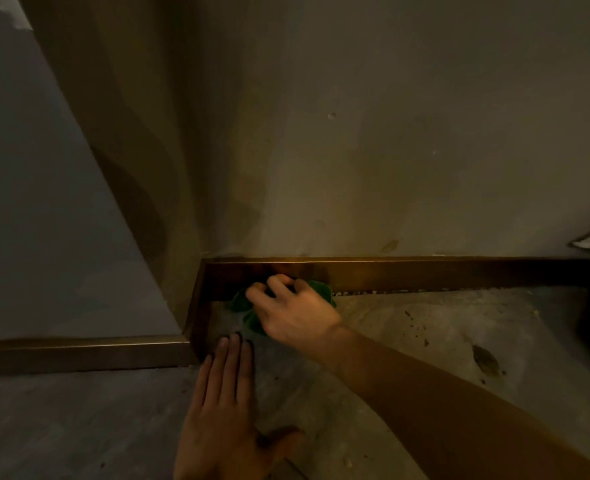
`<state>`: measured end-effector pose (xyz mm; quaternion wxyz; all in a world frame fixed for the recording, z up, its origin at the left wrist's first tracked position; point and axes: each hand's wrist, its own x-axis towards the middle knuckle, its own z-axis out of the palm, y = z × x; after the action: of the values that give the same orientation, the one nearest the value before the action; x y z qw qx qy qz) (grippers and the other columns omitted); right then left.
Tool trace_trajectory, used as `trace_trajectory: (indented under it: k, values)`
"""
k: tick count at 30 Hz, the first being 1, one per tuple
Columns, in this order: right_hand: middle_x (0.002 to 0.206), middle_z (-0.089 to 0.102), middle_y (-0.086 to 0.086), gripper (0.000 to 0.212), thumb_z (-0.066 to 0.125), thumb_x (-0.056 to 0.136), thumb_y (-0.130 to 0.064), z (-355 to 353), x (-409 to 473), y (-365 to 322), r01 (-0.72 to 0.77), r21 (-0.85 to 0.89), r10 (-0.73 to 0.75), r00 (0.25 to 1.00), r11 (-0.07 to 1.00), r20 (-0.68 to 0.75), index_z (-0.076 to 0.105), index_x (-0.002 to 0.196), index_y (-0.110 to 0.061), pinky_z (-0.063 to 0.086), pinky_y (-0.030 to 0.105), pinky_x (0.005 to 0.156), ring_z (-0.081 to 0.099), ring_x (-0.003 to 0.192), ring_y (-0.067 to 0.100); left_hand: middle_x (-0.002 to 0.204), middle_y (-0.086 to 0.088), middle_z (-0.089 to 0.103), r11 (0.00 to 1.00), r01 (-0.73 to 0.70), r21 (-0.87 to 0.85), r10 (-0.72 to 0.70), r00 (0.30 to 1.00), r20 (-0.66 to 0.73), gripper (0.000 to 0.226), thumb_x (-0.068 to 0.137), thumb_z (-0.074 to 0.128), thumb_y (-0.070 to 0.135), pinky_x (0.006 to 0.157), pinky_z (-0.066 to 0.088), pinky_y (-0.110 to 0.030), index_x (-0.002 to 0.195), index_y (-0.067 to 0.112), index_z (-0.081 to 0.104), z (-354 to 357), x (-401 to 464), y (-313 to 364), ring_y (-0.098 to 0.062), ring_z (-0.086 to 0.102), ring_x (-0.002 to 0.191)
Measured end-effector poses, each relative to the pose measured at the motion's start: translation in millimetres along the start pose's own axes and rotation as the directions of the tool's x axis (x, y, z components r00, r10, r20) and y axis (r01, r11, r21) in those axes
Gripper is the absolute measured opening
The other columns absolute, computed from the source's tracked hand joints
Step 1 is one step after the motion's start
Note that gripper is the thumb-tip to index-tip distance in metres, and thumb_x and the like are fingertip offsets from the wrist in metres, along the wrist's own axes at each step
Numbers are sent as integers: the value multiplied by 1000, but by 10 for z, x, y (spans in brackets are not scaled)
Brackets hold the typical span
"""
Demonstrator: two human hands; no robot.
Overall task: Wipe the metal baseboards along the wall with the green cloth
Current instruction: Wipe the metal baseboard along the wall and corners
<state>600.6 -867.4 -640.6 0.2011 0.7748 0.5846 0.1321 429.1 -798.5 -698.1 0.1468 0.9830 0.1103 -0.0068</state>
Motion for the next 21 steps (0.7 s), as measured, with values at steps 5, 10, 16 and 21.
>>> trace_trajectory:
  k: [5, 10, 16, 21]
  values:
    - [126, 49, 14, 21, 53, 94, -11, 125, -324, 297, -6, -2, 6, 993, 1000, 121, 65, 110, -4, 55, 43, 63, 53, 99, 40, 155, -23, 37, 1000, -6, -13, 6, 1000, 18, 131, 64, 44, 98, 114, 28, -52, 145, -4, 42, -11, -12, -10, -39, 36, 144]
    - [140, 36, 18, 35, 55, 93, -8, 205, -725, 624, -100, -5, 97, 946, 995, 311, 55, 127, -3, 54, 49, 75, 47, 111, 45, 157, -21, 33, 1000, -14, -7, 14, 999, 45, 132, 65, 39, 100, 119, 12, -45, 147, -2, 38, -67, -18, -11, -38, 30, 146]
    - [140, 31, 14, 41, 57, 93, -10, 178, -1010, 825, -297, -71, 300, 863, 952, 406, 51, 133, -7, 49, 42, 72, 44, 111, 40, 157, -22, 32, 1000, -19, -19, 20, 998, 55, 132, 64, 40, 100, 116, 17, -48, 147, -3, 37, -89, -8, 9, -39, 31, 146]
    - [137, 32, 14, 44, 61, 90, -10, 50, -1228, 946, -383, -104, 389, 812, 918, 435, 51, 132, -10, 41, 37, 61, 45, 106, 36, 159, -22, 27, 999, -5, -44, 8, 997, 74, 132, 66, 35, 101, 118, 14, -47, 149, -2, 33, -99, -10, 10, -38, 26, 148]
